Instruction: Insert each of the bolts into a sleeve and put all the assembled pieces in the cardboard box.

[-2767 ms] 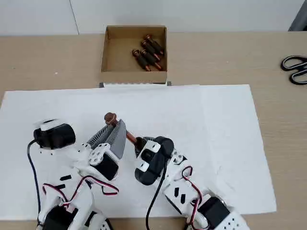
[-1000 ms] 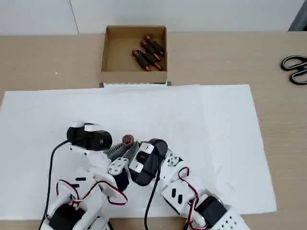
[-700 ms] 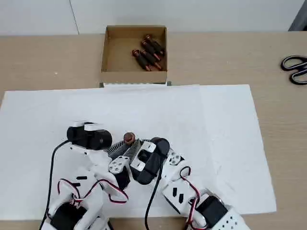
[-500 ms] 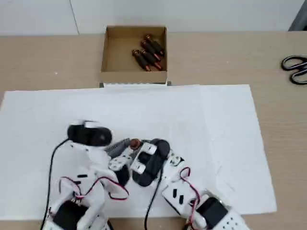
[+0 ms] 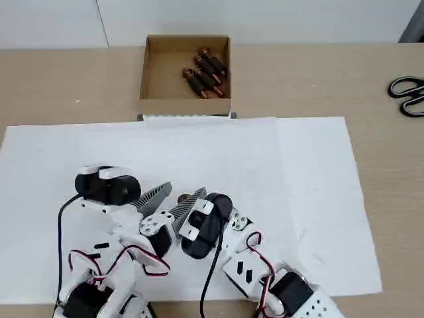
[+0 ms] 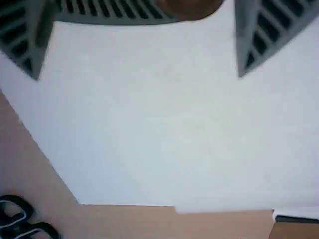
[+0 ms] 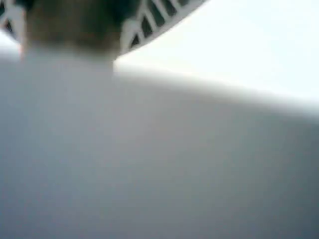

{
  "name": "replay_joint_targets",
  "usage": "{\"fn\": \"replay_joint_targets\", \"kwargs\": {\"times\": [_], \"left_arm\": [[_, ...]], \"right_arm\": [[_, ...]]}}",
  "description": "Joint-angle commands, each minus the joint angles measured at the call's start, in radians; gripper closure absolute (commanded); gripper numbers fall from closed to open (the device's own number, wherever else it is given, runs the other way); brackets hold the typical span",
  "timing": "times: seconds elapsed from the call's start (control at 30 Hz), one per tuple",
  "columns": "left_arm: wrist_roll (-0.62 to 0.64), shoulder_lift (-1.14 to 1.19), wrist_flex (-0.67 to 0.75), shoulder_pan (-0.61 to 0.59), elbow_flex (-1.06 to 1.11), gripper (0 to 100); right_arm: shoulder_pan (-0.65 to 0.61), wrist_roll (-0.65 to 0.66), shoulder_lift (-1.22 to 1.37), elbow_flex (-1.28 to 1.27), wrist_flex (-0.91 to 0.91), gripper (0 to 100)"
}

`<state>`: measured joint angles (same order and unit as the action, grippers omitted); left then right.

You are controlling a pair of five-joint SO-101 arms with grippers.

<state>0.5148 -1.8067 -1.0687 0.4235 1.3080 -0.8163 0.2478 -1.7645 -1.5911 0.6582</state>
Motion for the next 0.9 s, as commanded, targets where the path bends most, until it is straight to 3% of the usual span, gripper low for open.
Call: {"fn": "replay_joint_targets", "kwargs": {"times": [0.0,0.1,0.27,0.53,0.7,0.87], "left_arm": [[-0.009,-0.009,0.017,-0.04,-0.051,86],[-0.011,-0.009,0.017,-0.133,-0.051,100],[-0.04,-0.009,0.015,-0.276,-0.012,99],[-0.324,-0.011,0.063,-0.451,0.213,99],[-0.483,-0.011,0.152,-0.466,0.321,99],[-0.511,-0.011,0.155,-0.466,0.367,99]], "right_arm": [[-0.001,0.008,-0.019,0.012,-0.03,99.6],[0.005,0.008,-0.019,0.014,-0.03,99.6],[0.082,0.003,-0.019,0.017,-0.03,99.6],[0.266,0.0,-0.019,0.018,-0.03,99.6],[0.449,-0.112,-0.008,0.057,-0.022,99.6],[0.567,-0.255,-0.008,0.127,0.068,99.6]]}}
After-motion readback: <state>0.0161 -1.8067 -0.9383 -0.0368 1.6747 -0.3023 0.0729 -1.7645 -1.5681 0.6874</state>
